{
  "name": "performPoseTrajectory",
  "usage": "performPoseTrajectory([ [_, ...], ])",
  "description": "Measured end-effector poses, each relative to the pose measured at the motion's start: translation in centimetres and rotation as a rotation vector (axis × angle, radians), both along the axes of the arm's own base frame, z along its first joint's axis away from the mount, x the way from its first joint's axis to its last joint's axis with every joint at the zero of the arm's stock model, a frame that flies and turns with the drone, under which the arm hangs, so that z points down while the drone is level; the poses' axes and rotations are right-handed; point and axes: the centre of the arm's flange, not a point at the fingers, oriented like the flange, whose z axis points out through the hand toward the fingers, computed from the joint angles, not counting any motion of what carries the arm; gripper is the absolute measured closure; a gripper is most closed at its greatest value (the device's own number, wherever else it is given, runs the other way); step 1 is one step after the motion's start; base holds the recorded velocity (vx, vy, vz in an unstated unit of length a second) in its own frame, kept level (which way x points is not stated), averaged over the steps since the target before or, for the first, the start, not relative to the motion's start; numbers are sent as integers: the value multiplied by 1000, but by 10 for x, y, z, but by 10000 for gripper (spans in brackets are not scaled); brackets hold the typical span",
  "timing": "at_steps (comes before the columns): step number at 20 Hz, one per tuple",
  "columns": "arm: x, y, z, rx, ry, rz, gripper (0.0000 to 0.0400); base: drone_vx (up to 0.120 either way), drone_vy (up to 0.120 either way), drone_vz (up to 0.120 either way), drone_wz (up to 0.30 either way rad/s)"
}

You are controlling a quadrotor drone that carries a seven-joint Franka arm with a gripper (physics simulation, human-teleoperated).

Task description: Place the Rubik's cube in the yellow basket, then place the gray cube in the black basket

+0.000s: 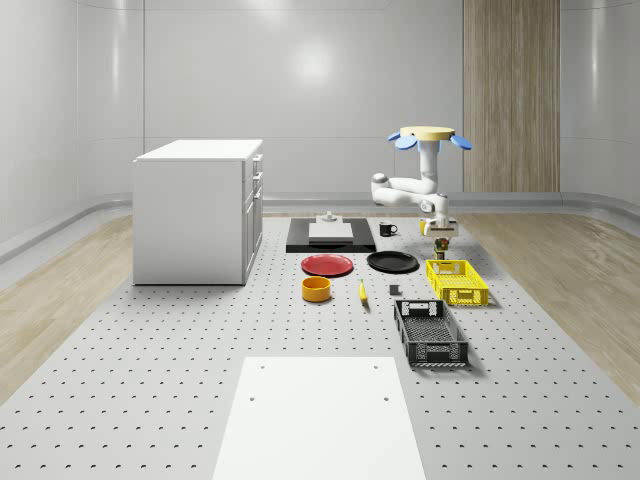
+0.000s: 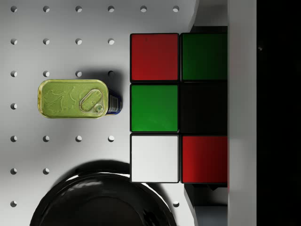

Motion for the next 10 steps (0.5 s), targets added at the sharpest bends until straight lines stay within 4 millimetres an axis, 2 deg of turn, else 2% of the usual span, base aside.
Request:
performPoseTrajectory([
  [10, 0, 0, 0, 0, 0, 0, 75, 120, 0, 0, 0],
])
